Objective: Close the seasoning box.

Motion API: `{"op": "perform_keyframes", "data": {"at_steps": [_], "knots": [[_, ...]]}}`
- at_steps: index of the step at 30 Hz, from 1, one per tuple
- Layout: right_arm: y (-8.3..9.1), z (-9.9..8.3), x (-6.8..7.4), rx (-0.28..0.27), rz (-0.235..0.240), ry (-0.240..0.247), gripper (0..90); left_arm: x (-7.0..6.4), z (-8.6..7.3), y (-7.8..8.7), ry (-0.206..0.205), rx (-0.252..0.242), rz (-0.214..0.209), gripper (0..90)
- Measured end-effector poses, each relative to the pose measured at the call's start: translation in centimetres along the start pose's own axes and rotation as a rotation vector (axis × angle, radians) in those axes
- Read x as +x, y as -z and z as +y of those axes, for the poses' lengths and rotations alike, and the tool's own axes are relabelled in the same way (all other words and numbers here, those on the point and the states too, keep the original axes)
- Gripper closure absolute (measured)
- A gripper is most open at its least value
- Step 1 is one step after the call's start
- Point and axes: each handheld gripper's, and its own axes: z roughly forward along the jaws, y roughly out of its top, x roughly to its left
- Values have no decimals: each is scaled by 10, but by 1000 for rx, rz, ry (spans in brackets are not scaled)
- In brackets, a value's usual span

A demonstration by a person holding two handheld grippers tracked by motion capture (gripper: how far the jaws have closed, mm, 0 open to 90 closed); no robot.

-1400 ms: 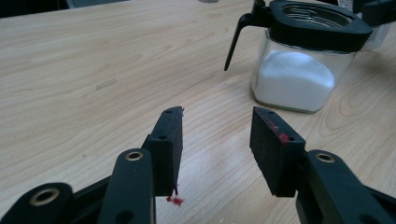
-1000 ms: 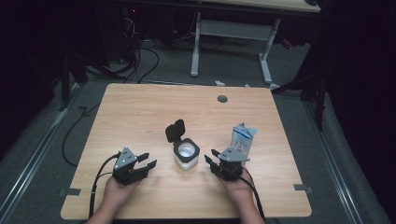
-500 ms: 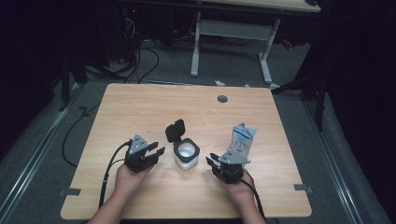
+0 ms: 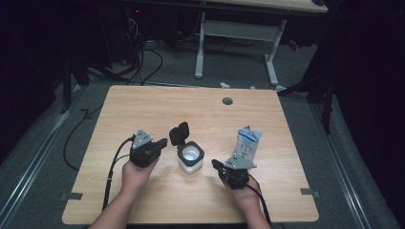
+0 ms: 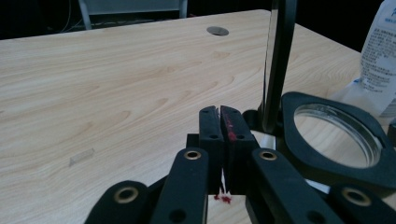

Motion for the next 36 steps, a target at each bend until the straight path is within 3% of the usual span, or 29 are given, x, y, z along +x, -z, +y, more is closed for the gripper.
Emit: {"op": "perform_keyframes", "data": {"at_steps": [10, 21, 36], "knots": [[-1, 2, 7, -7, 31, 22, 900, -4, 17, -5, 16, -40, -17, 898], [-14, 3, 23, 16, 48, 65, 900, -5, 20, -3, 27, -61, -25, 898], [-22, 6, 28, 15, 43, 73, 900, -9, 20, -2, 28, -74, -42, 898]]}}
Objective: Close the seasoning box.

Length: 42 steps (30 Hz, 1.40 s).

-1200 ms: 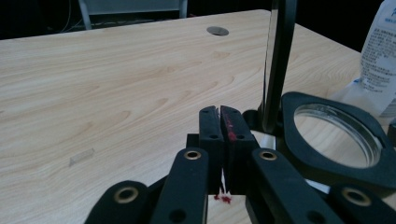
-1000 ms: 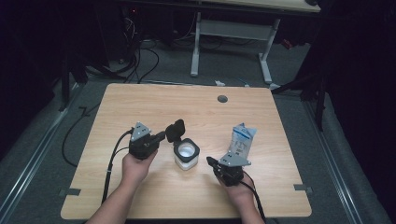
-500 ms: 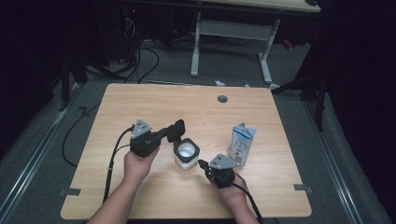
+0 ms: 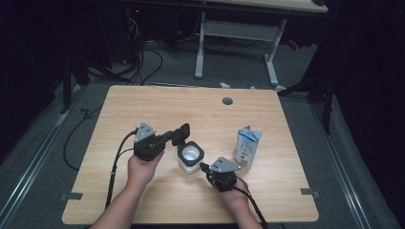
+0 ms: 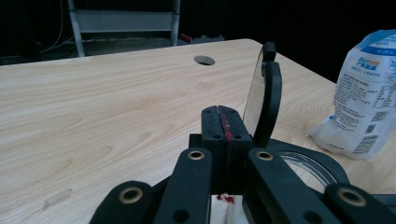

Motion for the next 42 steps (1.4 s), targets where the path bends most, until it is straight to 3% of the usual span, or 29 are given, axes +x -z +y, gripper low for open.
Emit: {"op": "perform_keyframes", "data": {"at_steps": [30, 42], "knots": [[-2, 1, 1, 2, -1, 14, 900, -26, -16, 4, -45, 8, -59, 896], [3, 1, -2, 2, -9, 7, 899, -30, -31, 12, -63, 19, -34, 895]]}}
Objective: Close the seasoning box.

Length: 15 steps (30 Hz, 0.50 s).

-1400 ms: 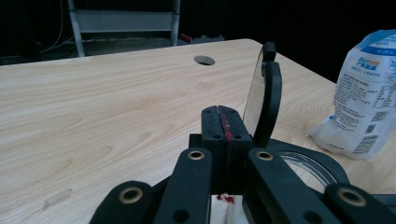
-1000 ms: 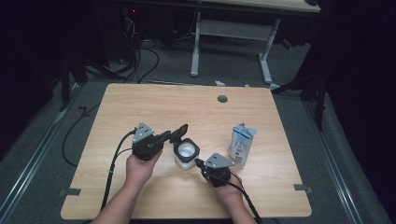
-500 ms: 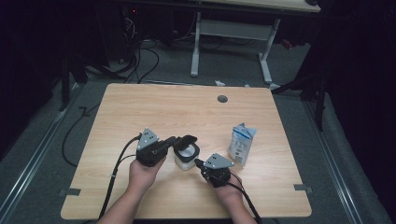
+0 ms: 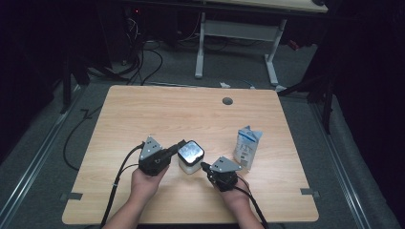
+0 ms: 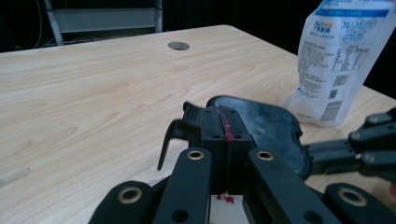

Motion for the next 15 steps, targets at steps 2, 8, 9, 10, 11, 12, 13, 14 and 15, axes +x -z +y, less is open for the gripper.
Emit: {"op": "perform_keyframes", "data": {"at_steps": [2, 8, 9, 10, 11, 12, 13, 14, 15], "knots": [[1, -1, -2, -2, -8, -1, 899, 0, -5, 1, 4, 9, -1, 895], [3, -2, -6, -1, -15, -6, 899, -2, -25, 2, 5, 47, 11, 896], [4, -2, -7, -2, -17, -9, 899, -2, -28, 2, 12, 53, 12, 896], [4, -2, -7, -2, -17, -9, 899, -2, -31, 1, 16, 64, 12, 896], [5, -2, -8, -2, -21, -10, 898, -3, -35, -1, 22, 76, 10, 896], [5, -2, -8, -2, -21, -10, 898, -3, -35, -1, 22, 76, 10, 896], [5, -3, -9, -3, -22, -9, 898, -5, -39, -3, 18, 87, 9, 896], [5, -3, -9, -3, -22, -9, 898, -5, -39, -3, 18, 87, 9, 895], [5, -3, -9, -2, -22, -11, 898, -6, -40, -3, 17, 91, 7, 895]]}}
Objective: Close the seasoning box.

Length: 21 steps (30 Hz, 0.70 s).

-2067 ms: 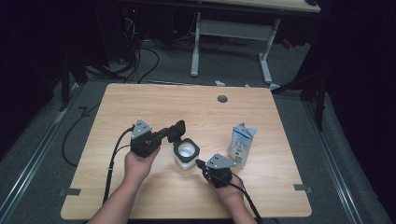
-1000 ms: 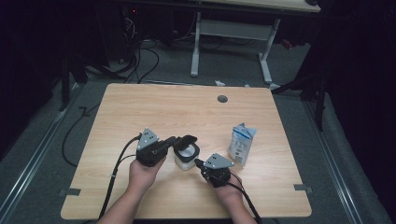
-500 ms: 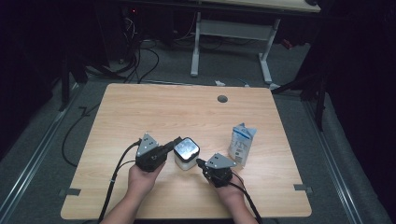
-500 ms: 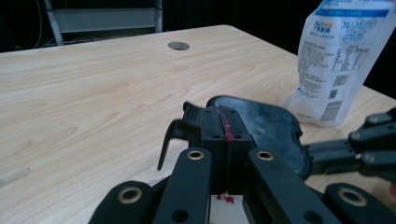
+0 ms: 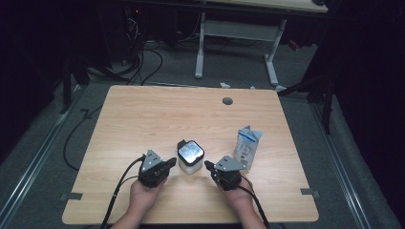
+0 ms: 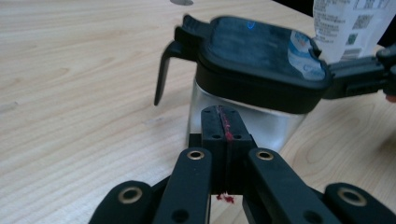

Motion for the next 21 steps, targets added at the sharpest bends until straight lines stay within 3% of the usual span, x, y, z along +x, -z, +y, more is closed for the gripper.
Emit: {"op": "perform_keyframes", "data": {"at_steps": [11, 21], "knots": [[2, -2, -4, -1, -3, -12, 897, -4, -4, -11, 18, 20, -7, 897], [2, -3, -7, 2, -9, -24, 897, 2, 1, -18, 36, 19, 14, 897]]}}
